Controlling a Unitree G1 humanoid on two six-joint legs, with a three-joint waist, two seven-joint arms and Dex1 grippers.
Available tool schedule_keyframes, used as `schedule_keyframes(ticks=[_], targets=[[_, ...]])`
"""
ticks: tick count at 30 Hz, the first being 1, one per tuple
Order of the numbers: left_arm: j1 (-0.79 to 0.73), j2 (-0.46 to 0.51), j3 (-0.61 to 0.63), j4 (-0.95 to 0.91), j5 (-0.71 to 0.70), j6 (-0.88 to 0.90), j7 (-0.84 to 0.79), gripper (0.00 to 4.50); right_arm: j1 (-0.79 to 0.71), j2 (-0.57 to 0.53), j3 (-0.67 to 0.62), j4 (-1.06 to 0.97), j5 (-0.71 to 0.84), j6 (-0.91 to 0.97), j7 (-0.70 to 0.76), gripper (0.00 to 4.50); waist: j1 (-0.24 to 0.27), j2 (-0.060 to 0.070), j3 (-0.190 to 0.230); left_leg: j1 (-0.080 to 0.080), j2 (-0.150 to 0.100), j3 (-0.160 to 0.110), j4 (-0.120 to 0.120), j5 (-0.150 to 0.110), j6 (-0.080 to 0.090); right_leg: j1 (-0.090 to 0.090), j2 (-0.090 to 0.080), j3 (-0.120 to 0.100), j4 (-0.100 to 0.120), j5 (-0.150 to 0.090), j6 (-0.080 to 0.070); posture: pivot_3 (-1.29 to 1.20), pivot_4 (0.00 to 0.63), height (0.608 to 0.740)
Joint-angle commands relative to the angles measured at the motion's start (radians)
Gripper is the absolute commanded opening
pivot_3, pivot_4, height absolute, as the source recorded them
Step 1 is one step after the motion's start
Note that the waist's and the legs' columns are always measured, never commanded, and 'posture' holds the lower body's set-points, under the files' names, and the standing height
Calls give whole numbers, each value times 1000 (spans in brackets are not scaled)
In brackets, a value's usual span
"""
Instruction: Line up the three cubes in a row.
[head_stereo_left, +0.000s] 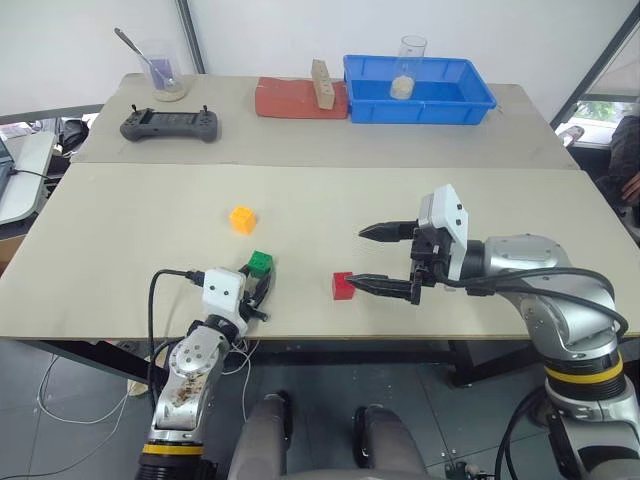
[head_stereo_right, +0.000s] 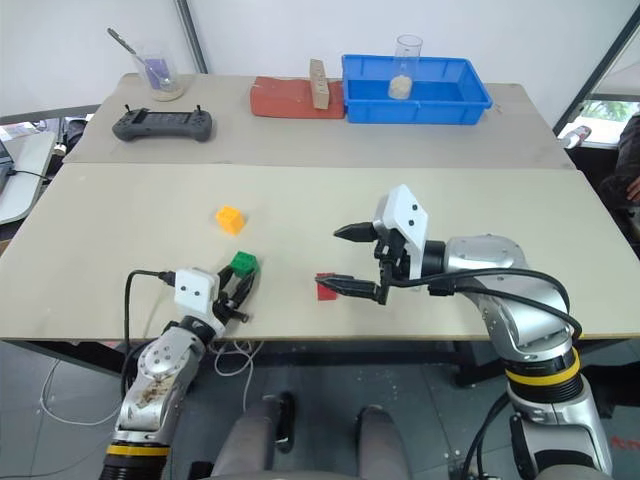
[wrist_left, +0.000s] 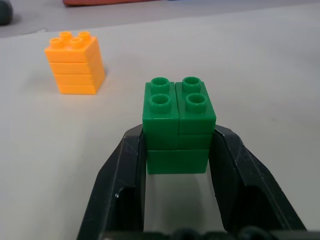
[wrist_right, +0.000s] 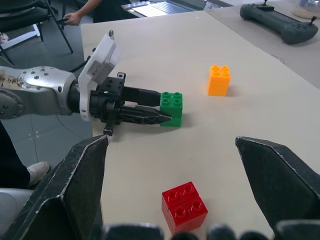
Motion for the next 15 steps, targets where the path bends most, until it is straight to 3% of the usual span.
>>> schedule_keyframes(ticks=[1,4,7,15], targets=[[-98,127,14,-38,-175,87,-265,1261,8,-34,-43,-46,40,-21,23,4500,1,0,0,0,0,0,0,0,0,0,0,0,0,0,0,0,150,740],[-180,257,-11,16,-265,117,-516,1261,12,-56,-43,-35,45,-34,40,4500,-2,0,0,0,0,0,0,0,0,0,0,0,-1,0,0,0,150,740],[-285,330,-77,168,-244,50,-737,1261,11,-66,-38,-18,37,-51,43,4500,-3,0,0,0,0,1,-1,0,0,0,0,0,-2,0,0,0,150,740],[-494,288,-181,559,-130,-170,-964,1261,41,-89,-61,-49,49,-43,17,4500,0,0,0,-1,0,0,0,0,0,0,0,0,-2,0,0,0,150,740]])
